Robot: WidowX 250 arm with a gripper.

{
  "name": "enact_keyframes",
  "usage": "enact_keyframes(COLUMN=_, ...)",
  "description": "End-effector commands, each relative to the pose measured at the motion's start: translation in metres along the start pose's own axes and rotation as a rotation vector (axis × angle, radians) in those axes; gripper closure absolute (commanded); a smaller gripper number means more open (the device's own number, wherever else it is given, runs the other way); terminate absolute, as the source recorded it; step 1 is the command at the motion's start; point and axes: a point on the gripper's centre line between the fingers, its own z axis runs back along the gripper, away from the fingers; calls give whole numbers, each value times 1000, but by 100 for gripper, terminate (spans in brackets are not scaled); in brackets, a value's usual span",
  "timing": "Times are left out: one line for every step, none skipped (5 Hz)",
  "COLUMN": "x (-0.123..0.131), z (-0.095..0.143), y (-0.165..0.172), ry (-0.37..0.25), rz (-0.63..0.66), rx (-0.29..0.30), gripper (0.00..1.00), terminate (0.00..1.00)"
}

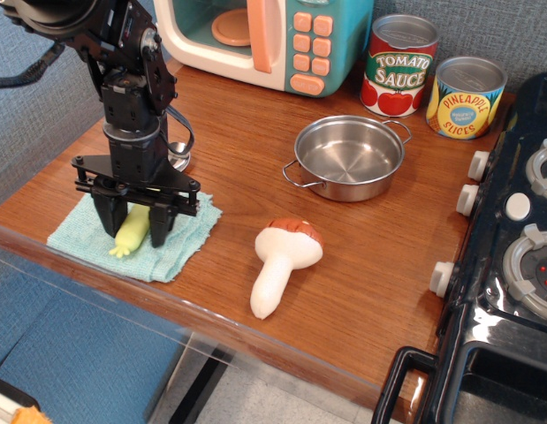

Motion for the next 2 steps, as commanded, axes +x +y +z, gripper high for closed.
enact_keyframes(x=7, z=26, y=-9, ry=-86, rz=-38, rx=-49, gripper=100, terminate=0)
enact_keyframes(x=12, z=60, y=-18, ry=-156, rz=-69, rx=-124, gripper=100, terminate=0)
